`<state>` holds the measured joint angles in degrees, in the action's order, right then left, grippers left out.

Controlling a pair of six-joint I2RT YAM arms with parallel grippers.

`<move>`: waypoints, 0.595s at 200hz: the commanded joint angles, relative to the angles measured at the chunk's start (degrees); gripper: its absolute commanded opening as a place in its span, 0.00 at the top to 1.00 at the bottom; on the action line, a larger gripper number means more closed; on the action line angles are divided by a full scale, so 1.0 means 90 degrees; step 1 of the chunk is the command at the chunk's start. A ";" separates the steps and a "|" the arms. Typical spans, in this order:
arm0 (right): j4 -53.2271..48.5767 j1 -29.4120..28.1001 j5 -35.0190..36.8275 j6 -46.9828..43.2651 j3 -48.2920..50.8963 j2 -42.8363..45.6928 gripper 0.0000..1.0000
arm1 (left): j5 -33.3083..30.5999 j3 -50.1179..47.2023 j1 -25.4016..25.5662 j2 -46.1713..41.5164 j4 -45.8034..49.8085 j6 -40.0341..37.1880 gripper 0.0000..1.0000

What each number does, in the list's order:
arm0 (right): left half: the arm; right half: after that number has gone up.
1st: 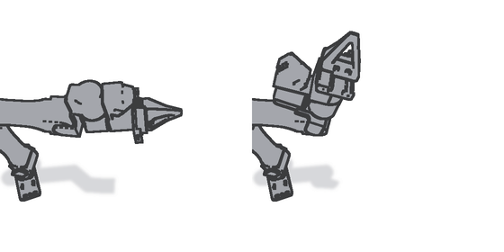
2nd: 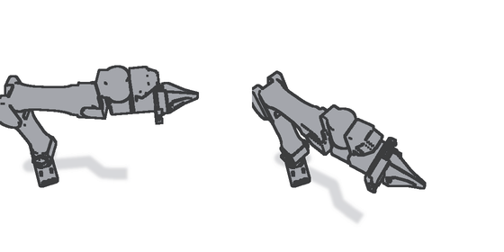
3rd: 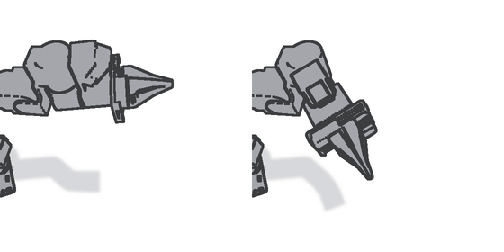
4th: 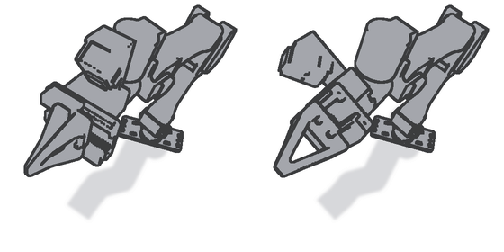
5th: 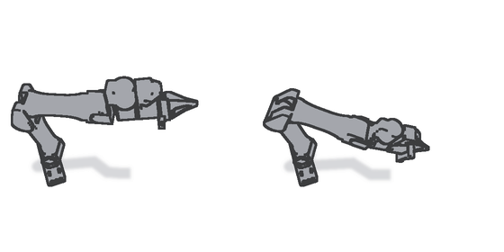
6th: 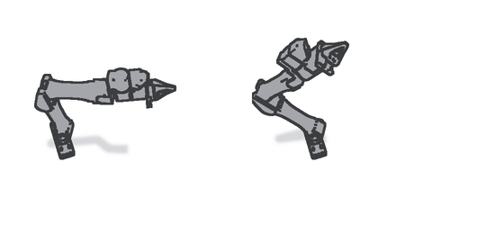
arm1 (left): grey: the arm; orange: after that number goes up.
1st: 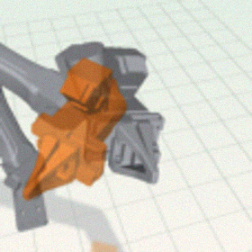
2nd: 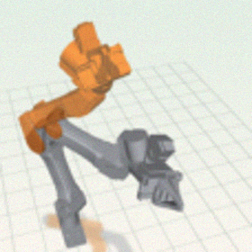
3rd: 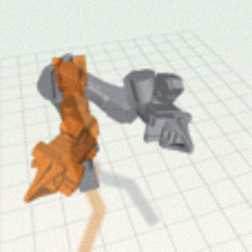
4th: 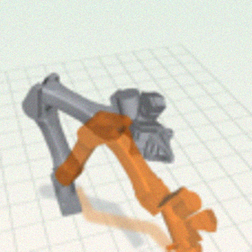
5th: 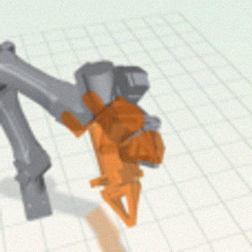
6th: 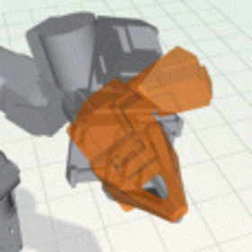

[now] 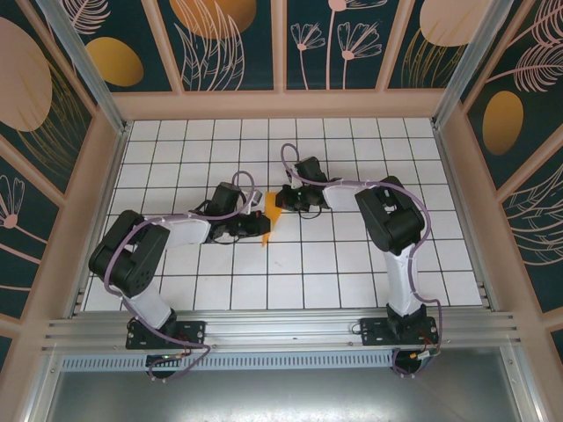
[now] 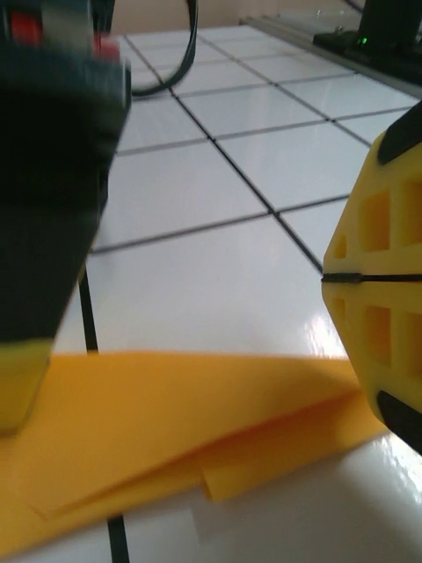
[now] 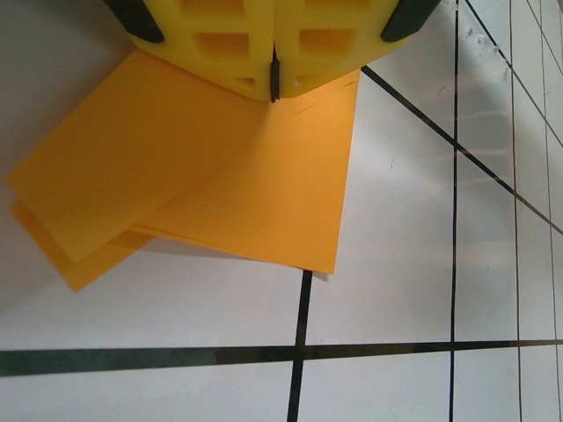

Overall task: Fold a paper plane with a square sheet of paper (fold left side to right side)
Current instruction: Fold the wing for the fifth time at the center of the table.

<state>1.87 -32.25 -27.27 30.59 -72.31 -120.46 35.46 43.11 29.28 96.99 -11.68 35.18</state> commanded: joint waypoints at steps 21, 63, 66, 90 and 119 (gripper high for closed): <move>-0.0521 0.0002 0.0183 -0.0009 -0.0126 -0.0228 0.96 | 0.0699 0.0070 0.0062 0.0095 0.0297 0.0150 0.87; -0.0641 -0.0010 0.0227 -0.0069 -0.0193 -0.0270 0.95 | 0.0157 0.0094 0.0058 0.0395 0.0477 0.0027 0.86; -0.0646 -0.0010 0.0226 -0.0074 -0.0191 -0.0269 0.95 | 0.0126 0.0099 0.0058 0.0406 0.0485 0.0029 0.86; -0.0687 -0.0009 0.0265 -0.0088 -0.0209 -0.0270 0.96 | 0.0024 0.0094 0.0059 0.0499 0.0563 -0.0031 0.86; -0.0737 -0.0010 0.0329 -0.0118 -0.0229 -0.0276 0.96 | -0.0144 0.0034 0.0055 0.0532 0.0682 -0.0136 0.86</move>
<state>-0.49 -32.25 -27.05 30.39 -73.78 -120.81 36.23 43.18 29.43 101.06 -8.21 35.79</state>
